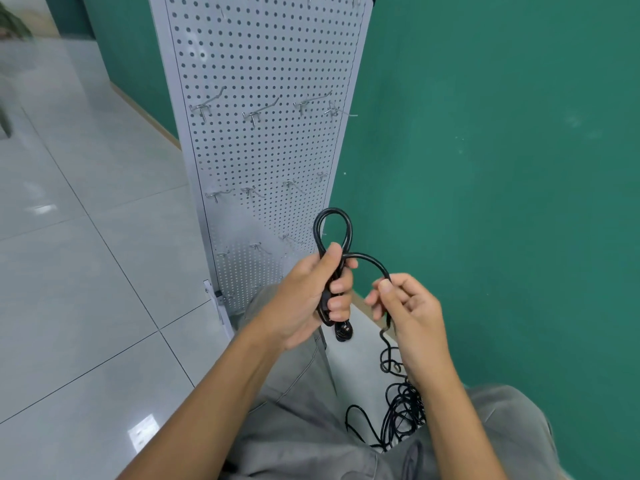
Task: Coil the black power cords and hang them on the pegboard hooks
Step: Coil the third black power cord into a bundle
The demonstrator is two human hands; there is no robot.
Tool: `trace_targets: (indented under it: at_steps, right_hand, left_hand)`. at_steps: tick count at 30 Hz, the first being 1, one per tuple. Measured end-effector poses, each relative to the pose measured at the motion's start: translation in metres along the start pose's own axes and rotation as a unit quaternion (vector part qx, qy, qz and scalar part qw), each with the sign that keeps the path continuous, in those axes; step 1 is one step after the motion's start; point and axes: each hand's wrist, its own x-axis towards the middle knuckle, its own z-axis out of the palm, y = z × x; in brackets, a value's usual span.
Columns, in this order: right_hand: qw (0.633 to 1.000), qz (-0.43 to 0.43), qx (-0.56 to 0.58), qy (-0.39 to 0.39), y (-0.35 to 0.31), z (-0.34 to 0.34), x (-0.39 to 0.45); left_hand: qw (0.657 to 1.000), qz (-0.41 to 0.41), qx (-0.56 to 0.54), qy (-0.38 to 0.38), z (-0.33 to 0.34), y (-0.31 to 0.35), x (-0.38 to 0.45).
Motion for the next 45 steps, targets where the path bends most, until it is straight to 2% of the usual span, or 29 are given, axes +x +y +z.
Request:
trace_targets:
  at_steps: [5, 7, 12, 20, 24, 27, 29, 32, 35, 37, 40, 43, 45]
  right_hand:
    - [0.983, 0.034, 0.167, 0.068, -0.014, 0.008, -0.002]
    - [0.979, 0.045, 0.184, 0.073, -0.02, 0.01, -0.002]
    - [0.981, 0.058, 0.147, 0.111, -0.03, 0.016, -0.005]
    - [0.978, 0.056, 0.072, 0.188, -0.029, 0.022, -0.005]
    - [0.982, 0.063, 0.013, 0.18, -0.021, 0.015, 0.001]
    - [0.984, 0.063, -0.005, 0.169, -0.014, 0.006, 0.004]
    - [0.986, 0.059, -0.006, 0.153, -0.013, 0.004, 0.004]
    - [0.988, 0.094, 0.023, 0.118, -0.013, 0.006, 0.003]
    - [0.994, 0.093, 0.046, 0.03, -0.007, 0.008, 0.003]
    - [0.994, 0.093, 0.054, -0.016, 0.004, 0.009, 0.003]
    - [0.989, 0.123, -0.003, -0.077, 0.027, 0.007, 0.002]
    - [0.962, 0.159, -0.104, -0.195, 0.043, 0.009, -0.004]
    - [0.952, 0.167, -0.133, -0.22, 0.047, 0.01, -0.006]
  left_hand:
    - [0.994, 0.022, 0.104, 0.039, 0.005, -0.014, 0.003]
    - [0.986, 0.031, 0.152, 0.053, 0.006, -0.021, 0.004]
    - [0.98, 0.039, 0.183, 0.063, 0.011, -0.038, 0.006]
    - [0.985, -0.012, 0.172, -0.017, 0.005, -0.046, 0.007]
    - [0.987, -0.057, 0.143, -0.045, 0.002, -0.051, 0.007]
    - [0.975, -0.034, 0.217, -0.043, 0.0, -0.056, 0.007]
    - [0.969, -0.026, 0.243, -0.025, -0.001, -0.059, 0.006]
    - [0.979, -0.031, 0.196, -0.036, -0.001, -0.058, 0.005]
    - [0.987, -0.017, 0.155, -0.043, 0.003, -0.053, 0.004]
    - [0.995, 0.0, 0.095, -0.021, 0.007, -0.045, 0.003]
    - [0.999, 0.031, -0.017, 0.02, 0.004, -0.023, 0.004]
    - [0.993, 0.072, -0.051, 0.076, -0.008, -0.002, 0.005]
    - [0.986, 0.093, -0.062, 0.12, -0.015, 0.006, 0.007]
